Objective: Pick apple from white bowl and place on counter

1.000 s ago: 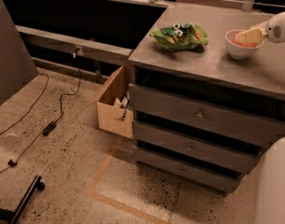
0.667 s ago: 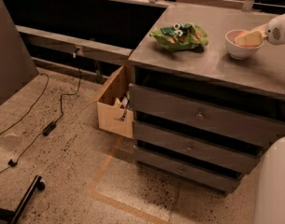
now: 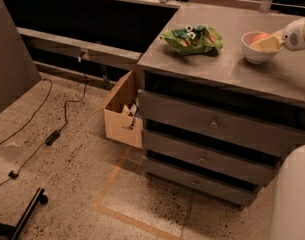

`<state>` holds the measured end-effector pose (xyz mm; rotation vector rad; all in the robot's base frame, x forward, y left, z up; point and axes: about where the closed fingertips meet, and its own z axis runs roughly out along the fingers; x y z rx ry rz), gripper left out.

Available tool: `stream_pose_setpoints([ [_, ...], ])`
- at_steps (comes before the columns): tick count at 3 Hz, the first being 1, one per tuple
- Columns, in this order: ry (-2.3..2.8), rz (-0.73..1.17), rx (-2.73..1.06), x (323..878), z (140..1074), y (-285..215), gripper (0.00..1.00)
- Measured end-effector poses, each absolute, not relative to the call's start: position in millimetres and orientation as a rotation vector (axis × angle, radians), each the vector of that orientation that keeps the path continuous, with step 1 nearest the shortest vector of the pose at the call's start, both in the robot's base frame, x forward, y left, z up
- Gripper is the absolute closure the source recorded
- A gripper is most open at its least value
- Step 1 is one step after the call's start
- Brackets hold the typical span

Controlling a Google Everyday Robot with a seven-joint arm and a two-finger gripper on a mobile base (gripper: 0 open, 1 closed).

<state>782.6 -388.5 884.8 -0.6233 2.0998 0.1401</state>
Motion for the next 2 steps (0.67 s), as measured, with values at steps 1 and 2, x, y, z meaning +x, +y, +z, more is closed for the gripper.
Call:
stream_pose_setpoints([
  [1,2.101,0.134,-0.628,784.3,883.8,-387.7,0.66],
  [2,2.101,0.134,-0.628,784.3,885.2,-387.5,0.90],
])
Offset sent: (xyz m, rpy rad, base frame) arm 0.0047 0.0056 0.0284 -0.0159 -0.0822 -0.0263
